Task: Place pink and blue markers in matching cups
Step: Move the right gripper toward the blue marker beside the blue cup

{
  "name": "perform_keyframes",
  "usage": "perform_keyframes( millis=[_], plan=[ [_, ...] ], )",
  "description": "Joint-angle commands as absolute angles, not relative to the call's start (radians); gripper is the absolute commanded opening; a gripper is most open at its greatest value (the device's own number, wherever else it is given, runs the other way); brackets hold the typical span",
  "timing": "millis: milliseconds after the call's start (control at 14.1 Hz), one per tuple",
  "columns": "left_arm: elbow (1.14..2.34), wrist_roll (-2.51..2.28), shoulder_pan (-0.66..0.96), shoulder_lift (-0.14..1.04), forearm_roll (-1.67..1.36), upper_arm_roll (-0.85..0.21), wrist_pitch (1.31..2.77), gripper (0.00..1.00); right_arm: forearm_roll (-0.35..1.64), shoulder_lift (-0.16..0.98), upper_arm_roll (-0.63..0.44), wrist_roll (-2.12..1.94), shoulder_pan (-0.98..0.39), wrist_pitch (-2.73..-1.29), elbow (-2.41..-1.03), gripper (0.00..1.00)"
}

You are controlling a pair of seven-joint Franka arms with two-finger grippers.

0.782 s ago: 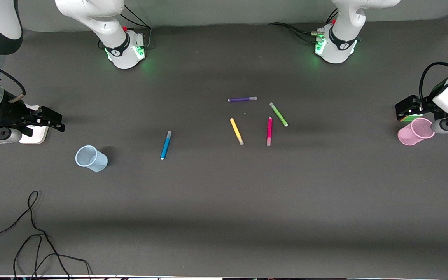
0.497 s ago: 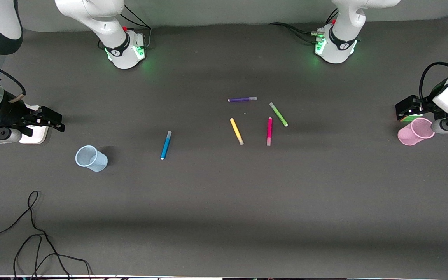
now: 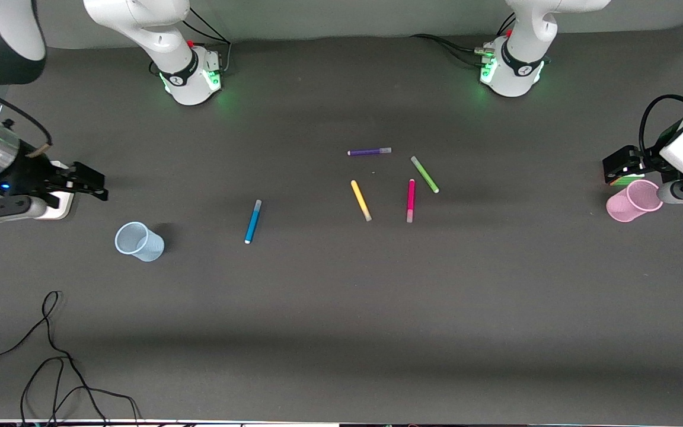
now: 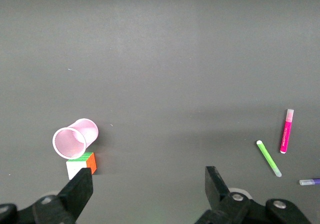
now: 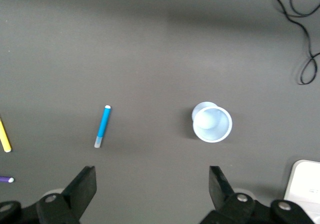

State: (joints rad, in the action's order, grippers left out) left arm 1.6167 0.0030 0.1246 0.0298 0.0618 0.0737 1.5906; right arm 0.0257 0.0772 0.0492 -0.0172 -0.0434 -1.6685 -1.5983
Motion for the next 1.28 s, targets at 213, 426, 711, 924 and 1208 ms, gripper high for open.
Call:
perform_keyframes(
  millis=[213,426,711,924,1208],
  plan=[
    [1.618,0.017,0.135,0.029,0.052,0.086,1.589,1.00,0.057,0.205,0.072,0.127,-0.066,-1.493,-1.425,1.00],
    [1.620,0.017,0.137,0.028,0.052,0.086,1.586,1.00,0.064,0.239,0.074,0.156,-0.090,-1.483,-1.410,1.00],
    [1.620,0.015,0.144,0.028,0.028,0.086,1.571,1.00,0.061,0.273,0.074,0.196,-0.136,-1.485,-1.417,1.00],
    [1.620,0.015,0.150,0.028,0.023,0.083,1.560,1.00,0.064,0.320,0.074,0.195,-0.141,-1.489,-1.427,1.00],
    [1.620,0.015,0.149,0.038,0.023,0.084,1.562,1.00,0.063,0.374,0.072,0.201,-0.186,-1.549,-1.483,1.00]
  ],
)
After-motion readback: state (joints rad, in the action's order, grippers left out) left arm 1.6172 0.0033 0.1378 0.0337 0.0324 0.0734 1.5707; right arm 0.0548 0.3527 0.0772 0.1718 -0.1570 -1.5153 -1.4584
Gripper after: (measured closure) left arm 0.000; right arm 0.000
